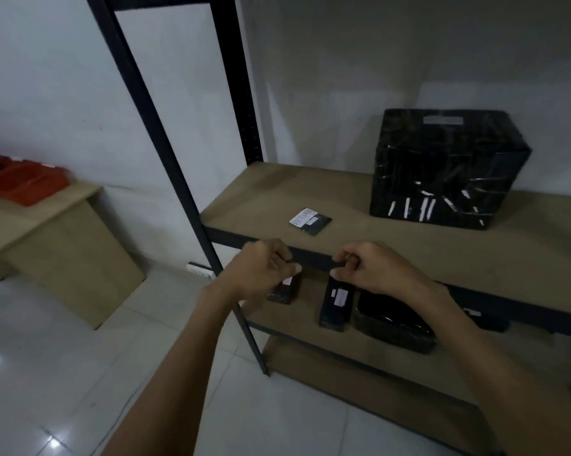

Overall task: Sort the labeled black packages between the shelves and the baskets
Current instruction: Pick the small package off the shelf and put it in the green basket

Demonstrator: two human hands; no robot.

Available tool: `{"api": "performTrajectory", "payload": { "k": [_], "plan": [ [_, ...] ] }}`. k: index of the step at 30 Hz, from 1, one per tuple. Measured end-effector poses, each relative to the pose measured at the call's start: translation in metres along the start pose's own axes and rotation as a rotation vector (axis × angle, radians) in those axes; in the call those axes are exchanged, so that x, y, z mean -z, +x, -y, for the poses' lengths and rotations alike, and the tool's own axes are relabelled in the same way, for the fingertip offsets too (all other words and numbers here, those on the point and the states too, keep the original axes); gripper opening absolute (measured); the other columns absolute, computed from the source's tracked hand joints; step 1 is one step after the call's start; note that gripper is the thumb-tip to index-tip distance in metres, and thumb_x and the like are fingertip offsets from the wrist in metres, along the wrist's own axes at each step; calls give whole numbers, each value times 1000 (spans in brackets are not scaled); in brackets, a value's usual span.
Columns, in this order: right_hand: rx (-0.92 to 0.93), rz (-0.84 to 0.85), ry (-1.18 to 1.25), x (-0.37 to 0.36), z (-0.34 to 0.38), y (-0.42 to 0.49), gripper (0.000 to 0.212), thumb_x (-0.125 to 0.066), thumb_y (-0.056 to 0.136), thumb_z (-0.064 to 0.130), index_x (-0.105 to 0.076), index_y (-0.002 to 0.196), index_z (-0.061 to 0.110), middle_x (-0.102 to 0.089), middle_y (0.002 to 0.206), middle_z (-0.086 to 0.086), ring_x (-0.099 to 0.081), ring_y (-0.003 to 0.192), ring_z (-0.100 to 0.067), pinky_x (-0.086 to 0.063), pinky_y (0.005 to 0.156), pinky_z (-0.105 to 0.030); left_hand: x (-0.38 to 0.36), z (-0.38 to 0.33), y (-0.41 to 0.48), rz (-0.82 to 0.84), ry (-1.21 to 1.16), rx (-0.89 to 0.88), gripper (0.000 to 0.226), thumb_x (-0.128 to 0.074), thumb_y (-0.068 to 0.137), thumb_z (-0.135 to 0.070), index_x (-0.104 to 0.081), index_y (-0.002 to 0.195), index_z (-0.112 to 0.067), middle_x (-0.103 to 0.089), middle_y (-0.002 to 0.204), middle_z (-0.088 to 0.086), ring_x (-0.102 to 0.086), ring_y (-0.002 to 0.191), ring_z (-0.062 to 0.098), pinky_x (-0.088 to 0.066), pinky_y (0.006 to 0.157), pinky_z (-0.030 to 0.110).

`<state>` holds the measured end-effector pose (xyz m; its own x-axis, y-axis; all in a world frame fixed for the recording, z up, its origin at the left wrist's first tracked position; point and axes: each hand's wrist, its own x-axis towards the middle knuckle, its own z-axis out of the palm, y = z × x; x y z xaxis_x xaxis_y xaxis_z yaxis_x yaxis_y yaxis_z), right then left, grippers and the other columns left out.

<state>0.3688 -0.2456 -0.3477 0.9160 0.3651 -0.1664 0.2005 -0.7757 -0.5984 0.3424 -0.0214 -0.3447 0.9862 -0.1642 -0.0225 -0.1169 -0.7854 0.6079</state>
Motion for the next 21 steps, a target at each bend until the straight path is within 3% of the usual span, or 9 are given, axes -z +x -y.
{"api": "performTrajectory", "payload": {
  "k": [4, 7, 10, 12, 14, 17, 21],
  "plan": [
    [-13, -68, 51, -3, 3, 47, 13, -70, 81, 35, -62, 90, 30, -59, 78, 12, -57, 75, -7, -48, 73, -25, 6, 26, 38, -96, -107, -70, 11, -68, 88, -25, -66, 88, -14, -70, 81, -4, -62, 71, 3, -46, 60, 12],
    [-53, -178, 112, -8, 4, 76, 10, -70, 81, 31, -65, 88, 25, -57, 71, 14, -55, 70, -5, -42, 65, -22, 8, 46, 67, -136, -88, -87, 12, -68, 88, -28, -64, 88, -17, -67, 87, -6, -62, 79, 3, -47, 67, 15],
    [-133, -300, 81, -10, 9, 104, 17, -67, 83, 30, -62, 98, 25, -59, 79, 8, -57, 79, -14, -38, 63, -23, 4, 72, 97, -201, 91, -103, 48, -65, 83, -48, -58, 118, -15, -61, 121, 2, -56, 111, 19, -44, 95, 37],
    [-216, -338, 69, -15, 9, 123, 40, -65, 83, 39, -57, 119, 22, -62, 101, -1, -57, 92, -20, -39, 73, -25, 1, 88, 112, -162, 220, -115, 78, -49, 79, -67, -46, 137, -15, -46, 144, 4, -40, 133, 22, -30, 111, 41],
    [-274, -342, 42, -20, 9, 133, 68, -59, 76, 59, -48, 133, 24, -61, 115, -7, -57, 105, -26, -44, 86, -30, -4, 99, 119, -116, 325, -116, 94, -28, 76, -78, -35, 146, -15, -30, 155, 5, -23, 144, 21, -17, 117, 42],
    [-308, -292, -63, -25, 6, 143, 67, -47, 63, 74, -55, 119, 38, -62, 112, 1, -58, 104, -22, -49, 86, -38, -11, 109, 125, -183, 431, -176, 91, -17, 79, -77, -36, 146, -18, -27, 157, 2, -17, 147, 19, -13, 116, 43],
    [-350, -338, -56, -28, 6, 145, 56, -54, 60, 70, -62, 103, 34, -63, 104, 4, -59, 94, -16, -51, 83, -38, -18, 115, 130, -252, 426, -239, 79, -31, 85, -71, -48, 137, -14, -41, 149, 7, -30, 142, 25, -25, 112, 47]
  ]
}}
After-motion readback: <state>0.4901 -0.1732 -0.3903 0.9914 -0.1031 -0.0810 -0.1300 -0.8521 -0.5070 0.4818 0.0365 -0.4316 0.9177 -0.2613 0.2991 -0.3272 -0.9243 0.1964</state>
